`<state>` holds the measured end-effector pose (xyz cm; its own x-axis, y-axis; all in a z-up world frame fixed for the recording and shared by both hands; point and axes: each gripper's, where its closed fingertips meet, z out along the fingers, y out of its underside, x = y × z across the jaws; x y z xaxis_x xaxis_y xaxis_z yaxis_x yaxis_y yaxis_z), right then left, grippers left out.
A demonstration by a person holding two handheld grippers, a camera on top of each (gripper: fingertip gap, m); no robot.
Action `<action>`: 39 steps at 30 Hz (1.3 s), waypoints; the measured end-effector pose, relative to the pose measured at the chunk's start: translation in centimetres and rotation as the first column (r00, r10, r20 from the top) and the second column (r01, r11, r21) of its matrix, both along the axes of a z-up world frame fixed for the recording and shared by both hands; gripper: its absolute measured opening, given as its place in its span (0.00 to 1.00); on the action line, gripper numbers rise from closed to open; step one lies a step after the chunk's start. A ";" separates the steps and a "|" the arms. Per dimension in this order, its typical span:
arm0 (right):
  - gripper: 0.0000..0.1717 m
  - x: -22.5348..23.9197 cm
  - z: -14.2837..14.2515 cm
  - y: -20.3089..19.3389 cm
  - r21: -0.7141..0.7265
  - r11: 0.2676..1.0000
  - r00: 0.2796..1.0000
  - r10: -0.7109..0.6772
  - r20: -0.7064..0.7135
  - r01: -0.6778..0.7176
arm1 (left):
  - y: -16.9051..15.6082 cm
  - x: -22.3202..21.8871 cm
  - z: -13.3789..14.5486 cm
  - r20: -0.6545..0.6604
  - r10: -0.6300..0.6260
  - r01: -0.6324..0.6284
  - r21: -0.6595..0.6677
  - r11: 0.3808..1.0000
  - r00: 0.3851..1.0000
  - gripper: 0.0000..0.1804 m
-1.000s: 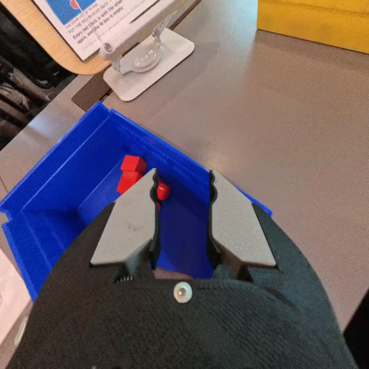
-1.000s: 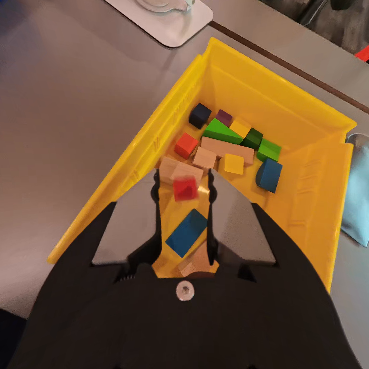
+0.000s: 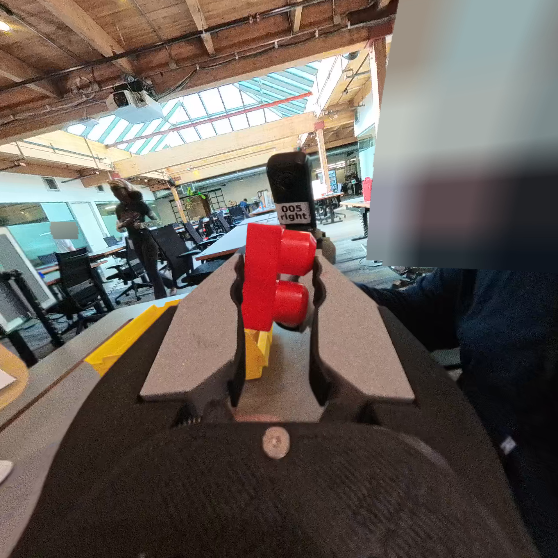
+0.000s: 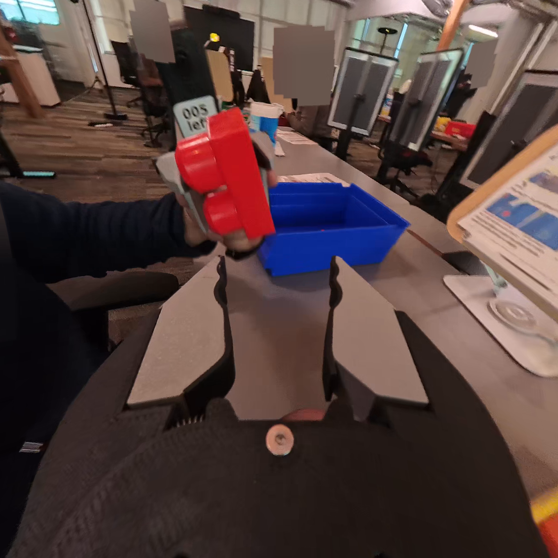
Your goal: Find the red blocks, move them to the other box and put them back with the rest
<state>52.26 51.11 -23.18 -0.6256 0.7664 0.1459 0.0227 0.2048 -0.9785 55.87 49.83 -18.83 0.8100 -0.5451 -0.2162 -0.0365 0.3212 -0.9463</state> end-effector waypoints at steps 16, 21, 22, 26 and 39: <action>0.00 -4.9 -4.5 6.6 -0.090 0.969 0.957 -0.207 0.205 0.229 | 9.5 -7.5 -5.0 0.160 0.367 -0.330 -0.216 0.919 0.916 0.08; 0.00 -4.5 -6.1 6.5 -0.031 0.978 0.958 -0.198 0.208 0.209 | 8.8 -6.1 -4.7 0.241 0.194 -0.137 -0.235 0.962 0.951 0.08; 0.02 -4.2 -5.8 7.4 -0.023 0.973 0.956 -0.220 0.193 0.228 | 8.3 -6.6 -4.3 0.278 0.189 -0.126 -0.231 0.965 0.942 0.08; 0.18 -2.9 -3.4 9.1 -0.082 0.966 0.963 -0.232 0.137 0.244 | 7.4 -7.5 -4.0 0.353 0.149 -0.070 -0.228 0.971 0.924 0.08; 0.18 -3.6 -3.6 9.9 0.303 0.842 0.895 -0.420 -0.152 0.446 | 9.1 -5.4 -6.1 0.437 0.200 0.002 -0.420 0.908 0.877 0.19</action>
<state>48.64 61.02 -26.77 -0.2177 0.8582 0.4648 0.1108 0.4949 -0.8619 50.47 58.94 -24.89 0.8130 -0.4126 0.4109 0.4236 -0.0650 -0.9035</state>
